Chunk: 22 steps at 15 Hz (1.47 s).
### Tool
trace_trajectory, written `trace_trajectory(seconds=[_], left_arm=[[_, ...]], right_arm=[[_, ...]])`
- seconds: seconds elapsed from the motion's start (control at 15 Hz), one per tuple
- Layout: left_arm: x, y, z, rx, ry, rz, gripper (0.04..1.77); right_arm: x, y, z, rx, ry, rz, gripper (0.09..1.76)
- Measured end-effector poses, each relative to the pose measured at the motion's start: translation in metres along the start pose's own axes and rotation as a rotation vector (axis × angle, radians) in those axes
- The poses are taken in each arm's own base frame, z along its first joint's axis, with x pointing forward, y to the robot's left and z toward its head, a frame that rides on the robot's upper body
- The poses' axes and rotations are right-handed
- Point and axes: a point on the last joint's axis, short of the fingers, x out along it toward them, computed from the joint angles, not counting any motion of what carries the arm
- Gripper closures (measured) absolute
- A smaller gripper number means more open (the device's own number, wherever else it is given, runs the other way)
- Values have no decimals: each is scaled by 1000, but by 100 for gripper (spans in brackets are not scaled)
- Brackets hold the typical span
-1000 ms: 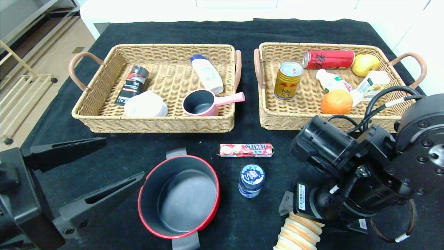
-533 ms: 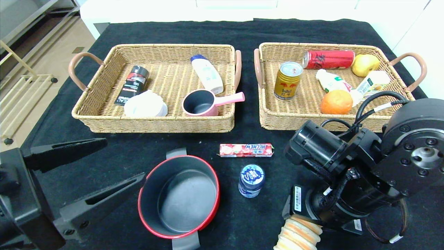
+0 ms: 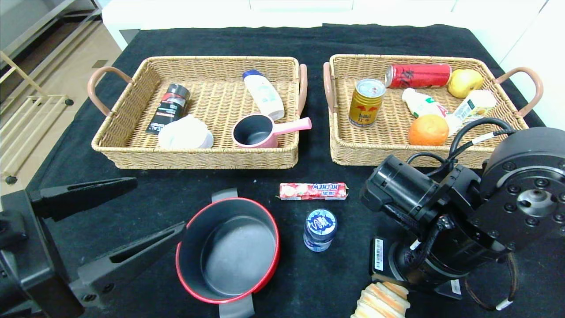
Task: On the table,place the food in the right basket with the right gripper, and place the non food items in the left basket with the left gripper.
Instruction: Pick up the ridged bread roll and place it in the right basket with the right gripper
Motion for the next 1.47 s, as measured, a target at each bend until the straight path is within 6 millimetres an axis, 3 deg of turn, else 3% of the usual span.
trace_trajectory(seconds=[0.6,0.73,1.07,1.47], left_arm=[[0,0,-2,7,9,-3,9],[0,0,-2,8,10,-3,9],[0,0,-2,8,12,-3,9],[1,0,-3,8,14,-2,9]], right_arm=[[0,2,2,7,-6,5,121],[-6,3,3,12,-20,30,133],[-54,-9,6,-18,-104,146,140],[-104,-14,23,-102,-373,179,142]])
